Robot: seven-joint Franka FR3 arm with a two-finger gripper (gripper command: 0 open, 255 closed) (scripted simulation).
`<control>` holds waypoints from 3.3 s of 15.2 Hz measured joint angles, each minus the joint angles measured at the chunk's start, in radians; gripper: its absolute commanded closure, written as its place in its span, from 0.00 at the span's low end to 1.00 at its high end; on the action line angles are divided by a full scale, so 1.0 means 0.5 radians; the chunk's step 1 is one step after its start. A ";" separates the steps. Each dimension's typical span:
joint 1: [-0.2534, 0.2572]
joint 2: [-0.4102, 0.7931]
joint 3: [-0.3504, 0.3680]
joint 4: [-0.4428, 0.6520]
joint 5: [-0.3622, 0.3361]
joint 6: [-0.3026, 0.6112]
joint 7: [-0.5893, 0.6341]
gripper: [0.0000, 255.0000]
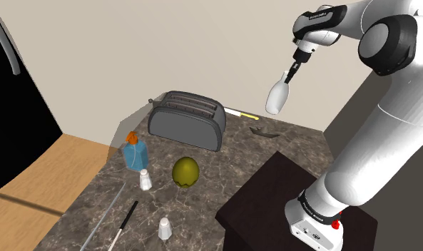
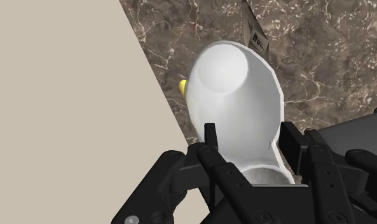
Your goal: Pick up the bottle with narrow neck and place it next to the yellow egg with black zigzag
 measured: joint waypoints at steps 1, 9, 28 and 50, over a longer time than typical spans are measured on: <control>0.001 -0.002 0.000 0.025 -0.003 -0.026 0.005 1.00; 0.006 -0.049 -0.005 0.197 -0.045 -0.232 0.043 1.00; -0.044 0.033 -0.026 0.793 0.002 -0.766 0.046 1.00; 0.320 -1.095 0.678 -0.206 -0.524 -0.719 1.154 1.00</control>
